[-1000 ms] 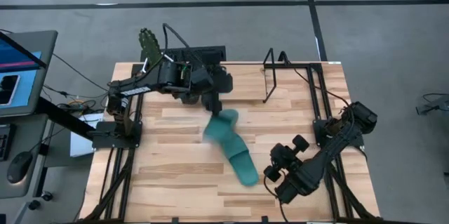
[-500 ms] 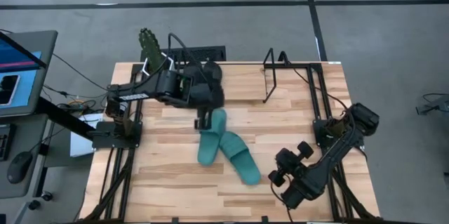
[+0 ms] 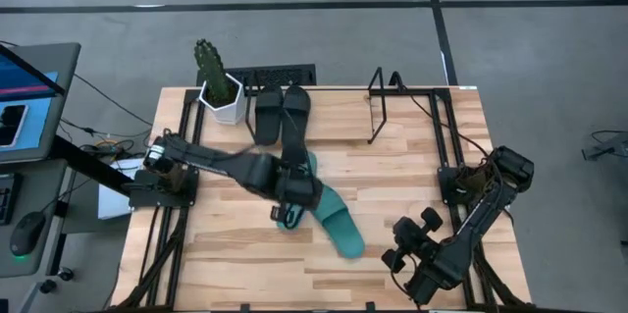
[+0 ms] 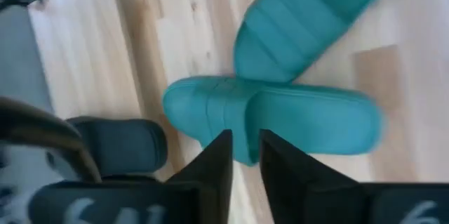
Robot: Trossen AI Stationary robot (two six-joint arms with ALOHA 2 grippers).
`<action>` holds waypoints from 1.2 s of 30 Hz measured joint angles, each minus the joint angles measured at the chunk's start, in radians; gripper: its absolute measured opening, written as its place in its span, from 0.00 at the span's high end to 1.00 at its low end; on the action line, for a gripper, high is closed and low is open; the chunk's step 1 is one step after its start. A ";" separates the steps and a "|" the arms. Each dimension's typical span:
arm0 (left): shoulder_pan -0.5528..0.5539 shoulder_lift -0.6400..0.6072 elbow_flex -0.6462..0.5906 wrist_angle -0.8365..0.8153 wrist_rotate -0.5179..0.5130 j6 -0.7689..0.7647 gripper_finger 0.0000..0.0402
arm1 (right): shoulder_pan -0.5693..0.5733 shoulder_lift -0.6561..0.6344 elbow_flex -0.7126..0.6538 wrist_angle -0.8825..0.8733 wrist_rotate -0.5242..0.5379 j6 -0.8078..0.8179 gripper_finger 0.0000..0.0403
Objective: Pick and place slides into the shelf
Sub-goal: Put the left green slides on the shelf
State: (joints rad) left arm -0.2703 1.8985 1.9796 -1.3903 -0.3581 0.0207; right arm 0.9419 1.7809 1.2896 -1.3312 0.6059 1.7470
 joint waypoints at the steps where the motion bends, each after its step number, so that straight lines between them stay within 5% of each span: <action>1: -0.011 0.001 -0.035 0.018 -0.037 -0.008 0.83 | 0.002 0.000 0.000 0.004 0.000 0.000 1.00; 8: -0.052 0.001 -0.239 0.181 -0.208 -0.155 0.70 | 0.033 0.000 0.000 0.005 0.000 0.000 1.00; 22: -0.057 0.000 -0.438 0.313 -0.159 -0.298 0.68 | 0.069 0.000 -0.003 -0.012 -0.003 0.000 1.00; 36: -0.033 0.001 -0.511 0.366 -0.256 -0.271 0.68 | 0.100 0.007 -0.003 -0.068 -0.008 0.034 1.00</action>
State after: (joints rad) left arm -0.3029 1.8996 1.4681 -1.0240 -0.6140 -0.2501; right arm 1.0416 1.7878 1.2861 -1.3994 0.5975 1.7806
